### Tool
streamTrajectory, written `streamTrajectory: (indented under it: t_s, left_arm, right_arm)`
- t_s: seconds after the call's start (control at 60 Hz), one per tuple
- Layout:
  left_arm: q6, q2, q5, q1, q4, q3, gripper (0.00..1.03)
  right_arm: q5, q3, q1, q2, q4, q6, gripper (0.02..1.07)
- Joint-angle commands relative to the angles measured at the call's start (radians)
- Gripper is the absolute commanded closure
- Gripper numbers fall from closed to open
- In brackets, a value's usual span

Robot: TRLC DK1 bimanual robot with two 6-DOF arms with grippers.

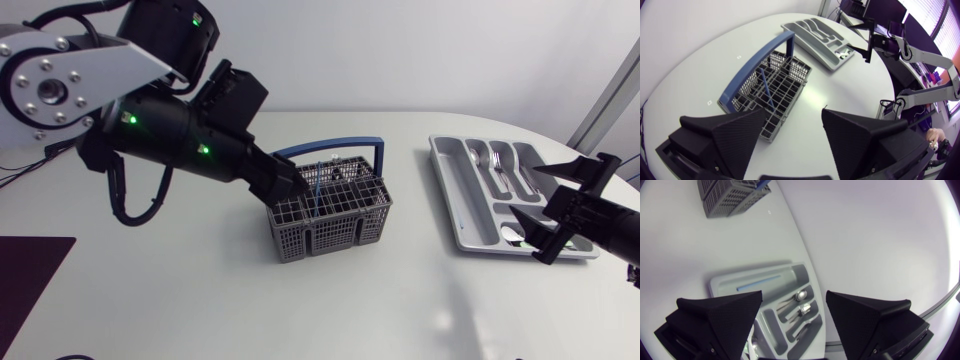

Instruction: Unload the cutlery basket into the drawer organizer.

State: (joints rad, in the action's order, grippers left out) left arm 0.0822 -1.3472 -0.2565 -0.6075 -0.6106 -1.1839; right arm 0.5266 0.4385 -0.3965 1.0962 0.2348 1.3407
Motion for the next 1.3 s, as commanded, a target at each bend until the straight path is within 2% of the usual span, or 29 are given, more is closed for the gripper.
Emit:
streamTrajectory:
  t_s: [0.0, 0.2, 0.333, 0.633, 0.983, 1.133, 1.283]
  left_arm:
    - [0.033, 0.008, -0.003, -0.026, -0.012, 0.047, 0.2]
    - [0.056, -0.024, -0.003, -0.046, 0.023, 0.089, 0.2]
    - [0.048, -0.047, -0.003, -0.051, 0.13, 0.118, 0.2]
    - [0.005, -0.136, 0.042, -0.075, 0.356, 0.176, 0.2]
    - [-0.002, -0.17, 0.214, -0.129, 0.723, 0.334, 0.2]
    - [0.004, -0.184, 0.278, -0.152, 0.746, 0.356, 0.2]
    - [-0.004, -0.201, 0.28, -0.13, 0.741, 0.377, 0.2]
  right_arm:
    - [-0.037, -0.003, 0.097, -0.055, -0.058, -0.146, 0.13]
    - [-0.14, 0.025, 0.328, -0.093, -0.158, -0.37, 0.12]
    - [-0.169, 0.045, 0.406, -0.096, -0.186, -0.48, 0.12]
    - [-0.168, 0.045, 0.424, -0.096, -0.209, -0.565, 0.12]
    - [-0.152, 0.028, 0.424, -0.111, -0.209, -0.58, 0.12]
    - [-0.146, 0.017, 0.426, -0.114, -0.206, -0.586, 0.12]
    - [-0.146, 0.017, 0.427, -0.11, -0.203, -0.586, 0.12]
